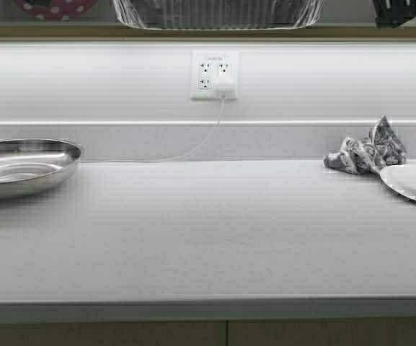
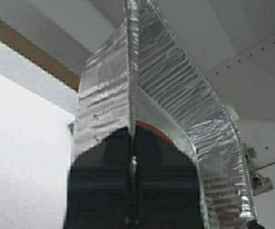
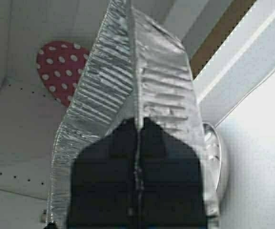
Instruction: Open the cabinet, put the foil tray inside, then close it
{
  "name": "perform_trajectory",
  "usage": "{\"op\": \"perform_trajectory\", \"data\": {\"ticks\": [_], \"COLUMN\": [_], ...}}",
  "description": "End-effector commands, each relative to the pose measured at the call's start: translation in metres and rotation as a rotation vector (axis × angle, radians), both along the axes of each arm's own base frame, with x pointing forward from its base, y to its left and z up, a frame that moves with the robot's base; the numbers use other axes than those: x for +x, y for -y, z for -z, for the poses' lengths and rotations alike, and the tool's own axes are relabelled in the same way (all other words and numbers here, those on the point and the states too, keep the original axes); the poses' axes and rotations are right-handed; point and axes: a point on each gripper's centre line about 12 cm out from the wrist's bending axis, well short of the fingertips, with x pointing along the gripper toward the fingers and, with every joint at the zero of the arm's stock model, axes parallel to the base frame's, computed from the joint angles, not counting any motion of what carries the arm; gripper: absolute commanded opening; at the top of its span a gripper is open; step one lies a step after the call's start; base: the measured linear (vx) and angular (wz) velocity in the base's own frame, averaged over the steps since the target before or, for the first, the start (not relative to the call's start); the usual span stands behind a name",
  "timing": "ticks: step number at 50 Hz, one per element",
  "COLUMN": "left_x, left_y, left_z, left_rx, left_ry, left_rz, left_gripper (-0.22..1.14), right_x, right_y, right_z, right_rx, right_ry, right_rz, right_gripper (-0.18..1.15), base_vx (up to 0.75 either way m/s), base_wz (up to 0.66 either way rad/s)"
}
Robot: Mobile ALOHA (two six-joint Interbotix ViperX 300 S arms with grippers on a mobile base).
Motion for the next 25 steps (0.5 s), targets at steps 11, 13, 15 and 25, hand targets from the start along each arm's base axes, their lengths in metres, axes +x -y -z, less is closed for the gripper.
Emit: {"op": "perform_trajectory", "data": {"ticks": [11, 13, 15, 25], "left_x": [0.062, 0.069, 0.076, 0.108], "left_y": [0.030, 0.033, 0.036, 0.051], "left_z": [-0.032, -0.035, -0.037, -0.046], "left_rx": [-0.027, -0.025, -0.022, -0.020], "left_ry": [-0.043, -0.050, -0.058, -0.071], "left_rz": [-0.015, -0.019, -0.023, -0.036], "left_gripper": [0.03, 0.03, 0.03, 0.03], "right_x": [0.051, 0.060, 0.069, 0.110], "right_y": [-0.010, -0.012, -0.013, -0.021], "right_z": [-0.035, -0.034, -0.036, -0.042], "right_rx": [0.066, 0.063, 0.065, 0.080], "right_ry": [0.057, 0.050, 0.050, 0.044], "right_rz": [0.008, 0.008, 0.008, -0.002], "right_gripper": [0.08, 0.08, 0.08, 0.08], "base_vx": [0.00, 0.00, 0.00, 0.00], "base_wz": [0.00, 0.00, 0.00, 0.00]}}
